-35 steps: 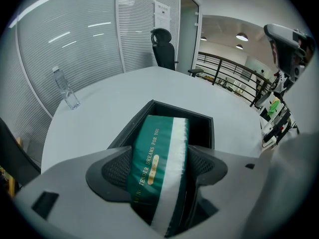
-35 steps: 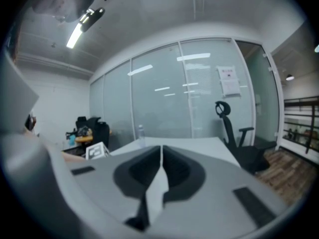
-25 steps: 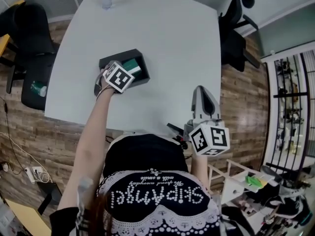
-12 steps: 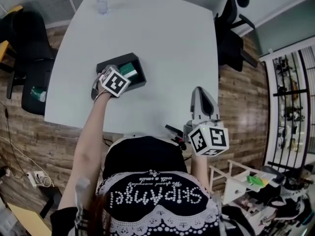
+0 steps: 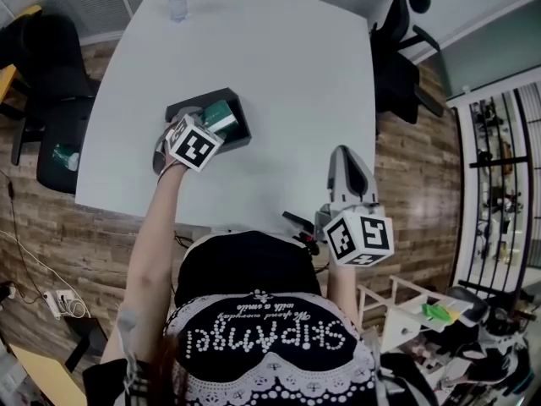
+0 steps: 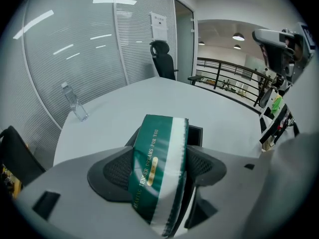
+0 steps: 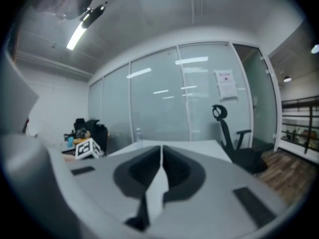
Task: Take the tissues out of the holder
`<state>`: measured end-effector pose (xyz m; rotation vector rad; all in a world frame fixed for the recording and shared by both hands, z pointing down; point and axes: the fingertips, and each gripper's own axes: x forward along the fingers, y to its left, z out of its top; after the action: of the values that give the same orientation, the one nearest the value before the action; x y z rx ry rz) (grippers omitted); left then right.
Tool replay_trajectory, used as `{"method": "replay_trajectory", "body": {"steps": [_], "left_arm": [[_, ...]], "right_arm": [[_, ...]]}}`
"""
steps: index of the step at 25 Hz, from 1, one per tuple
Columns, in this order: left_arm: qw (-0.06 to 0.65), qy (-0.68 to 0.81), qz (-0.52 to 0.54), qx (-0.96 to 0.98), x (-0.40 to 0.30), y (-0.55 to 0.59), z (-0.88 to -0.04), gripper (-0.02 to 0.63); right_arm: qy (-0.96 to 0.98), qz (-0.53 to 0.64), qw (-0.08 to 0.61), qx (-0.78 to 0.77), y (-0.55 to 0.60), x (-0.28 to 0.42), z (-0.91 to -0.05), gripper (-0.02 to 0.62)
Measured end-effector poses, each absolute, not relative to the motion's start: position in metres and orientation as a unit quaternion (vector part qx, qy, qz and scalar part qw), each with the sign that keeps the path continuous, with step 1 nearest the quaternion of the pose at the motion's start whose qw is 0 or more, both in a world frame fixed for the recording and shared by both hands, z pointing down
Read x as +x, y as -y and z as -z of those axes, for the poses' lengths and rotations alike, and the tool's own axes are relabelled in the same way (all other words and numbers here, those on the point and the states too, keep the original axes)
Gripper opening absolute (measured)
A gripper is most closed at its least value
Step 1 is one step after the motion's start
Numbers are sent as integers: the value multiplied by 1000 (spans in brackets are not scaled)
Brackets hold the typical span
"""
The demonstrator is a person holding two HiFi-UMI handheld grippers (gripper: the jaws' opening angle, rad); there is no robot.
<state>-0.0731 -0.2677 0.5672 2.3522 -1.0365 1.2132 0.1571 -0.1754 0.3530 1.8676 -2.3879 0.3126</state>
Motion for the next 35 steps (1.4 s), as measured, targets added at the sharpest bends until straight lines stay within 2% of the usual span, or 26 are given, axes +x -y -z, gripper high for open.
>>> {"method": "replay_trajectory", "body": {"steps": [9, 18, 35], "left_arm": [[120, 404, -363, 831, -81, 270, -509, 351], [106, 469, -225, 848, -93, 275, -418, 350], [10, 558, -62, 827, -126, 257, -288, 350]], "right_arm": [[791, -100, 46, 602, 180, 153, -350, 35], [799, -98, 43, 591, 185, 147, -347, 35], [805, -81, 38, 586, 195, 142, -335, 35]]}}
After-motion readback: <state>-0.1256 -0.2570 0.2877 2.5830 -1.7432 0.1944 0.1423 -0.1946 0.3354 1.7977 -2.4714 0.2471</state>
